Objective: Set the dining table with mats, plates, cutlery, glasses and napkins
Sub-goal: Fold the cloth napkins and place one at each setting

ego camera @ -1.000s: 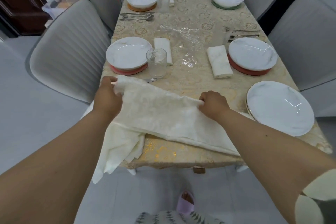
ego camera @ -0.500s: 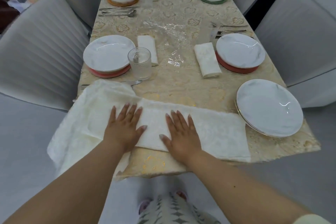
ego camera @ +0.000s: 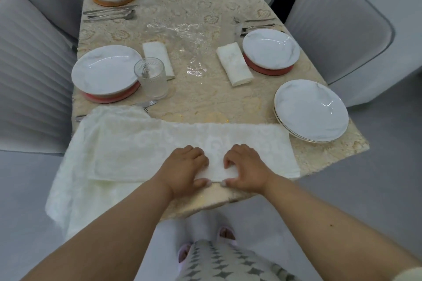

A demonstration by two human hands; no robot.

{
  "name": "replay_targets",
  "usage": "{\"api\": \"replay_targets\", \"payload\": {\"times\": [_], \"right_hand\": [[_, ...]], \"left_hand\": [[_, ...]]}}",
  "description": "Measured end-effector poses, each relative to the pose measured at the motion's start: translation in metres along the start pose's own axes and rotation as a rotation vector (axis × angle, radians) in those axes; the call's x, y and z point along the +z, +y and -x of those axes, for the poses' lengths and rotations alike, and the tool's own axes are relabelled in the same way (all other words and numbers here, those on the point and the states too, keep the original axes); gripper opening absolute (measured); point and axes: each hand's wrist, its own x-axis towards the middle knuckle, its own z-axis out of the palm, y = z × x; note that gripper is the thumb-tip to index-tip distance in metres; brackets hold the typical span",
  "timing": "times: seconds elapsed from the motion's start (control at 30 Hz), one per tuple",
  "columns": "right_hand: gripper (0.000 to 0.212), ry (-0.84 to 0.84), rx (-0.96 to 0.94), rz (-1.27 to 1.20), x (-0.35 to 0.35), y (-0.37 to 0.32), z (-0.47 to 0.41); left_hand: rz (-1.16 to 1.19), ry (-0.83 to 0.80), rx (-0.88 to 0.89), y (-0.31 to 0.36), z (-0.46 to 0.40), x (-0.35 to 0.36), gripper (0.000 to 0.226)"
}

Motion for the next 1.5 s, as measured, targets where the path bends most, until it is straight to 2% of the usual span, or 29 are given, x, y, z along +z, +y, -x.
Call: {"api": "replay_targets", "payload": {"times": [0.13,0.27,0.37,0.47,0.67,0.73,0.83,0.87,0.97,1.1,1.17,1.27,1.37,1.43,1.5], "right_hand": [[0.024,-0.056,0.034,-0.042,-0.012,0.000,0.008],[0.007,-0.060,0.187,-0.146,-0.025,0.006,0.023],[0.009,-0.086,0.268,-0.156,-0.032,0.012,0.026],[0.012,-0.108,0.265,-0.136,-0.036,0.011,0.027],[0.009,-0.190,0.275,-0.102,-0.038,0.003,0.028],[0.026,-0.074,0.399,-0.098,-0.041,0.006,0.024],[0.029,0.281,0.726,0.031,-0.046,0.014,0.020],[0.036,0.321,0.842,0.066,-0.046,0.015,0.021],[0.073,0.245,1.117,0.070,-0.045,0.017,0.026],[0.089,0.230,1.261,-0.181,-0.046,0.026,0.023],[0.082,0.200,1.262,-0.292,-0.051,0.031,0.022],[0.050,0.129,1.187,-0.274,-0.058,0.030,0.021],[0.049,0.150,1.100,-0.314,-0.062,0.022,0.017],[0.051,0.236,0.989,-0.528,-0.062,0.015,0.009],[0.028,0.344,0.856,-0.851,-0.066,0.003,-0.001]], "left_hand": [[0.010,-0.003,0.059,0.008,-0.006,0.002,0.030],[0.110,-0.019,-0.016,0.010,-0.009,0.000,0.007],[0.150,-0.042,-0.052,0.010,-0.007,0.001,0.011],[0.150,-0.017,-0.054,0.009,-0.004,0.004,0.013],[0.015,0.050,0.001,0.020,0.001,0.008,0.031],[-0.019,0.074,0.026,0.023,0.003,0.011,0.036],[-0.008,0.111,0.004,0.028,0.001,0.015,0.037],[-0.011,0.122,-0.014,0.030,-0.001,0.015,0.038],[-0.068,0.108,-0.061,0.037,-0.008,0.016,0.042],[-0.068,0.036,-0.094,0.044,-0.011,0.017,0.050],[-0.063,0.014,-0.117,0.045,-0.011,0.017,0.052],[-0.058,-0.009,-0.136,0.044,-0.013,0.016,0.057],[-0.032,-0.122,-0.187,0.048,-0.014,0.007,0.076],[-0.022,-0.173,-0.232,0.048,-0.013,0.002,0.087],[0.006,-0.167,-0.258,0.049,-0.012,0.000,0.093]]}}
